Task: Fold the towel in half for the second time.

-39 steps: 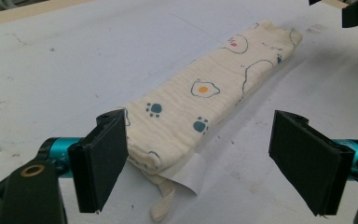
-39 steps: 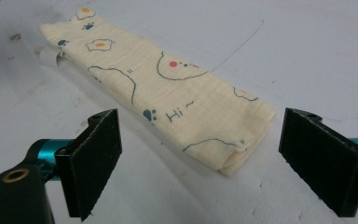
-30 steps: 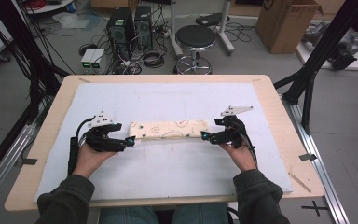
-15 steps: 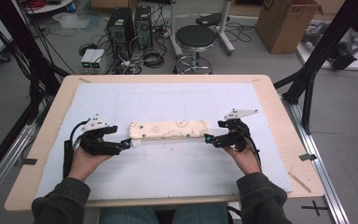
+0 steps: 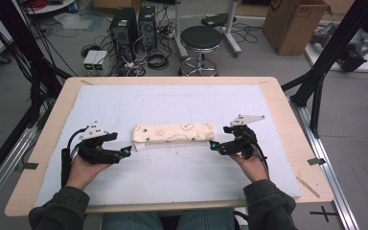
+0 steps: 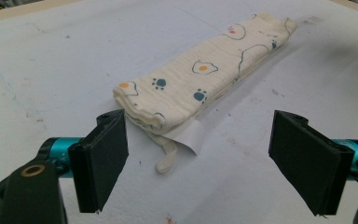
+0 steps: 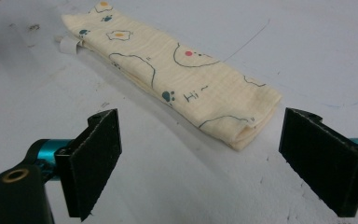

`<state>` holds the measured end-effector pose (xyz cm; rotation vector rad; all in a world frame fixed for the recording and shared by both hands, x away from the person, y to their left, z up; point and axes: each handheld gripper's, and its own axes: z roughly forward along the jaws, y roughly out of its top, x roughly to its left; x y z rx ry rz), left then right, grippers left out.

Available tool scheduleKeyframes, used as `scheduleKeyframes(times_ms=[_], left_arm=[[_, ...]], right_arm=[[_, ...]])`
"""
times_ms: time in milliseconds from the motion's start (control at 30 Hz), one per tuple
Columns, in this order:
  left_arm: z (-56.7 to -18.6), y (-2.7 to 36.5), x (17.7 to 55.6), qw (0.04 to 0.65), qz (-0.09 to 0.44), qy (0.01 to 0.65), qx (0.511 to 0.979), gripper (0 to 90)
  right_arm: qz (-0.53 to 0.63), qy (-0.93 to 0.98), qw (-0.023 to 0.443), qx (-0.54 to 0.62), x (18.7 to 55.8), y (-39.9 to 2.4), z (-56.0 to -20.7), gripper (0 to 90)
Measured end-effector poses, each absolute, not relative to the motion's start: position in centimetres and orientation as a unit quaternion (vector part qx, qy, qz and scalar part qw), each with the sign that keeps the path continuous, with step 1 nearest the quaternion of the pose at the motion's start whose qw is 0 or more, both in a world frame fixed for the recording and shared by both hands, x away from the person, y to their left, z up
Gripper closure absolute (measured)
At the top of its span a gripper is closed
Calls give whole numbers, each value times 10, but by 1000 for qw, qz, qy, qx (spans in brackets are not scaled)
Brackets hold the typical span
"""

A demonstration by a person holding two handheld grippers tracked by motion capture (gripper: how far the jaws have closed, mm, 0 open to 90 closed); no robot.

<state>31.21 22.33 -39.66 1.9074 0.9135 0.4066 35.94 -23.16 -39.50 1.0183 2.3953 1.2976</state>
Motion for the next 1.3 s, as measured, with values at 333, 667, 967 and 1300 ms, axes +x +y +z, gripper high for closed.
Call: scheduleKeyframes(times_ms=[333, 667, 967, 1300], left_arm=[[-400, 226, 304, 473, 168, 370, 782, 200], [-402, 229, 295, 473, 169, 367, 783, 200], [-406, 234, 285, 472, 169, 368, 783, 199], [-411, 240, 275, 468, 171, 371, 784, 199]], right_arm=[[445, 818, 117, 344, 352, -234, -399, 121], [441, 821, 118, 344, 344, -236, -402, 121], [440, 818, 120, 351, 337, -244, -406, 121], [441, 817, 121, 350, 324, -253, -408, 121]])
